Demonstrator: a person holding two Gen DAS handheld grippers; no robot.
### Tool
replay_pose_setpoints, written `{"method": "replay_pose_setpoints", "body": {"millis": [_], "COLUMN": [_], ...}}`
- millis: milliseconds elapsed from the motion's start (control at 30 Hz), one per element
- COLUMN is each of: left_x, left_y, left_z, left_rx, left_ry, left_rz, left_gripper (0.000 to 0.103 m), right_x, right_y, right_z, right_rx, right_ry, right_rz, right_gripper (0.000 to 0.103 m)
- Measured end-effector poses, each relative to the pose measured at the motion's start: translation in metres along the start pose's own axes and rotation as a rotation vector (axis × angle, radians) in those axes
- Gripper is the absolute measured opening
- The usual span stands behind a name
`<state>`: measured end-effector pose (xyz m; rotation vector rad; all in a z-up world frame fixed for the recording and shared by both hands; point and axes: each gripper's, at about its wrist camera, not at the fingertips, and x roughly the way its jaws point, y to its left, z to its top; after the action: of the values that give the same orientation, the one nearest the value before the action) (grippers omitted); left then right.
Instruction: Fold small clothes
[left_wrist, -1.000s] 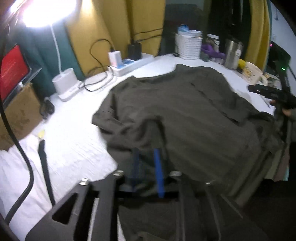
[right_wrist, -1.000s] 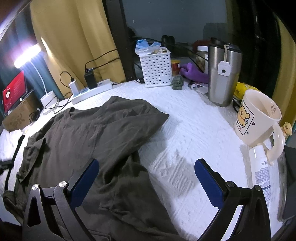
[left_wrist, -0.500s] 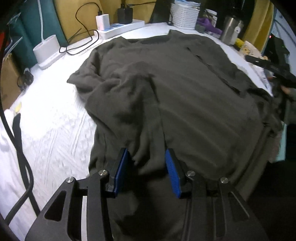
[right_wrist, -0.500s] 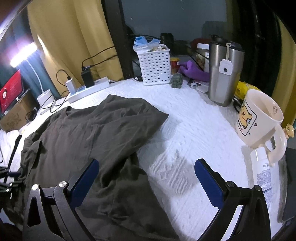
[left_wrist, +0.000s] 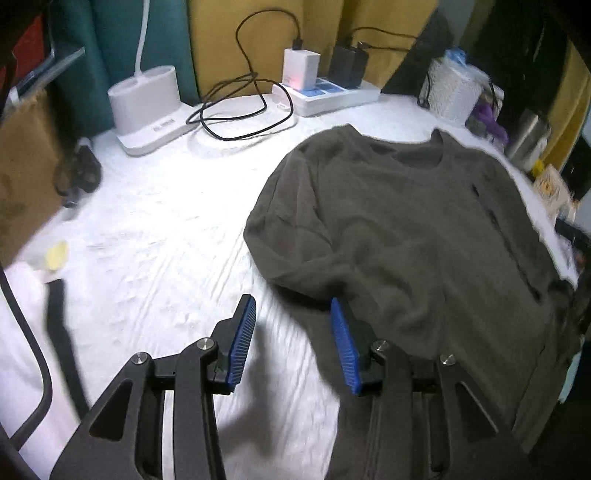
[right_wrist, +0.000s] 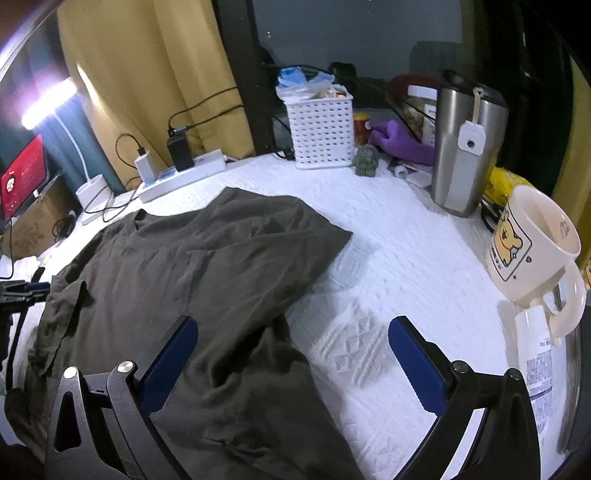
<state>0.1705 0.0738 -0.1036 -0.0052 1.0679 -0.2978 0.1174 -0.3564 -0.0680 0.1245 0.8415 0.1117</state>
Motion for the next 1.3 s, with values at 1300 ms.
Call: {"method": "replay_pose_setpoints", "body": {"millis": [1300], "left_x": [-0.113], "left_y": [-0.045], "left_z": [-0.077], "left_rx": [-0.022], "left_ry": [-0.212], "left_rz": [0.087], "left_gripper": [0.030], "right_x": [-0.073], "right_y": [0.031], "right_z": [-0.042], "right_rx": [-0.123], "right_ry": [-0.058], "right_rz": [-0.018], "right_gripper": [0.103]}}
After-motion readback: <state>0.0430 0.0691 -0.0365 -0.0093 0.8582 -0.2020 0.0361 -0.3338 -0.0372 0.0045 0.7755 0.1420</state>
